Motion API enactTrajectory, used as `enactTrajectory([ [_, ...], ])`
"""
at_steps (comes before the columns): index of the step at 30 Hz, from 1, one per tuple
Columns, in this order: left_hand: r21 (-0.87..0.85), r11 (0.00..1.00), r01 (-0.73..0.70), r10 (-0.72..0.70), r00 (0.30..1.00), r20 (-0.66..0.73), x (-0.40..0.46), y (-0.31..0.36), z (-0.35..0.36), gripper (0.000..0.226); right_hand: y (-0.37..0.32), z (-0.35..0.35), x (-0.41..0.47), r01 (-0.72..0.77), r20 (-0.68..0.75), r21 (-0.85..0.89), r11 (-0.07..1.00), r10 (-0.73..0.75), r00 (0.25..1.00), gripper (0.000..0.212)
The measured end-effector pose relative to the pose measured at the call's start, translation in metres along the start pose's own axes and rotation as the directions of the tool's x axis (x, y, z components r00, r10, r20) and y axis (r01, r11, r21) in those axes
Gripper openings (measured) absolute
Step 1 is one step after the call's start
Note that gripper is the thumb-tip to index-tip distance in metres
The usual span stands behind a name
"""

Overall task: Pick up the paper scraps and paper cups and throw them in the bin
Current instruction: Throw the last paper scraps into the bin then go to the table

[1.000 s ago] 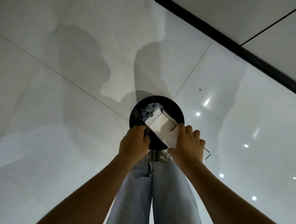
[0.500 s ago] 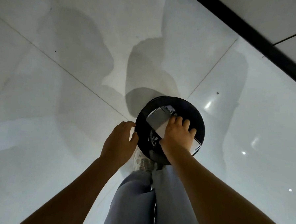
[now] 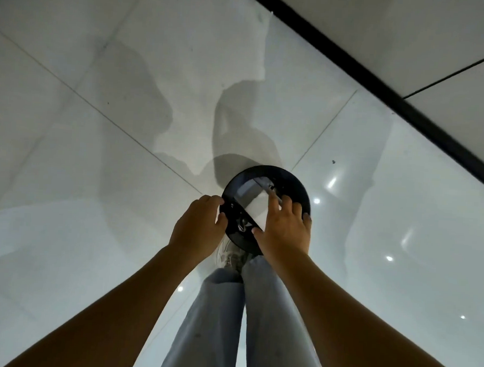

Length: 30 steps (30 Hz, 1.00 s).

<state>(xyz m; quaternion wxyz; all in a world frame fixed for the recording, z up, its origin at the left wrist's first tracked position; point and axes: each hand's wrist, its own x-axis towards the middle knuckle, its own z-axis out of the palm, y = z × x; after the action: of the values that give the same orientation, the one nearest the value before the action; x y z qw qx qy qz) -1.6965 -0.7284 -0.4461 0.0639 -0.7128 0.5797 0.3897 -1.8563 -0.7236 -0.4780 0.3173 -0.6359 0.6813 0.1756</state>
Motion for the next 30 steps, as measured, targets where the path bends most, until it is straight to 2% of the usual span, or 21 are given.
enactTrajectory([
  [5,0.068,0.992,-0.108,0.11,0.993,-0.029,-0.064,0.053,-0.058,0.035,-0.002,-0.084,-0.084,0.026,0.02,0.122,0.992,-0.029,0.999,0.072],
  [8,0.155,0.973,-0.172,0.174,0.985,0.0,-0.102,0.084,-0.091,0.035,-0.004,-0.132,-0.137,0.015,-0.011,0.177,0.984,-0.013,1.0,0.067],
  [14,0.333,0.86,-0.386,0.373,0.922,0.105,-0.16,0.128,-0.135,0.03,0.006,-0.196,-0.234,-0.089,-0.084,0.212,0.973,0.109,0.99,0.064],
  [17,0.347,0.806,-0.479,0.454,0.877,0.158,-0.184,0.144,-0.148,0.028,0.01,-0.208,-0.278,-0.184,-0.11,0.241,0.953,0.215,0.97,0.063],
  [21,0.383,0.676,-0.629,0.594,0.773,0.222,-0.226,0.168,-0.161,0.034,0.007,-0.208,-0.342,-0.319,-0.137,0.316,0.893,0.376,0.916,0.062],
  [26,0.42,0.417,-0.806,0.71,0.577,0.403,-0.291,0.197,-0.161,0.028,-0.001,-0.194,-0.429,-0.457,-0.164,0.47,0.755,0.584,0.795,0.062],
  [30,0.394,0.193,-0.899,0.742,0.397,0.54,-0.356,0.218,-0.14,0.032,0.001,-0.162,-0.505,-0.54,-0.125,0.609,0.581,0.743,0.658,0.061],
])
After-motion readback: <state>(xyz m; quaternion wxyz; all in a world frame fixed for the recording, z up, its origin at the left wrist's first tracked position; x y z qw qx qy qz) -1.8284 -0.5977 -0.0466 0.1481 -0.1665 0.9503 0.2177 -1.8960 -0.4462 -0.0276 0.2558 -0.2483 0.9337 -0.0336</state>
